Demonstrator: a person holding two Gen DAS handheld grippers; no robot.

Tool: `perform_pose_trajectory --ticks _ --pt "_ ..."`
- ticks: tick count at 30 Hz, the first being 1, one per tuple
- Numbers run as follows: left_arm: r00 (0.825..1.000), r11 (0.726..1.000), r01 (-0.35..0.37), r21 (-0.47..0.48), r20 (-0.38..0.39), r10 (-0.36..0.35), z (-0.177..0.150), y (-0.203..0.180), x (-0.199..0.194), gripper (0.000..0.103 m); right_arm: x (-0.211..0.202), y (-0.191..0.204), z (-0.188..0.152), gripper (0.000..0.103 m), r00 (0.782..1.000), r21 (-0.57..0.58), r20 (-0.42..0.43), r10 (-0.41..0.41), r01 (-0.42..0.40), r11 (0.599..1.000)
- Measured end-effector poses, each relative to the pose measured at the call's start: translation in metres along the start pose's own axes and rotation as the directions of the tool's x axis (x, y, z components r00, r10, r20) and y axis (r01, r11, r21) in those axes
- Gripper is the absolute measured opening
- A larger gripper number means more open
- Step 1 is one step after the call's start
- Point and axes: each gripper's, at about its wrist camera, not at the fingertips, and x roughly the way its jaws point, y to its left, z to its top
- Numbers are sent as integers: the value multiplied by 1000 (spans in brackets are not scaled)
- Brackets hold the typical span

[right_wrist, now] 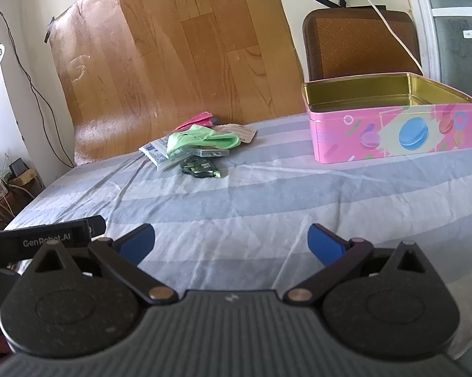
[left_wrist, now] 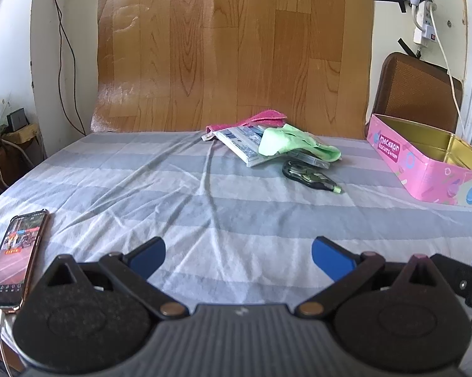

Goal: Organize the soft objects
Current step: 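Reach the right gripper to the green correction-tape roller and grasp it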

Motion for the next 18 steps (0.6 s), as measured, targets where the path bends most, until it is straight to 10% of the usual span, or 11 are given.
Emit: perform_pose_trajectory --ticks 11,18 --pt "1000 1000 16 19 -9 -15 19 4 25 103 13 3 9 96 1000 -40 -7 7 -8 999" --pt "999 999 10 -40 -45 -12 23 24 49 103 55 15 31 58 996 -132 -67 65 -74 988"
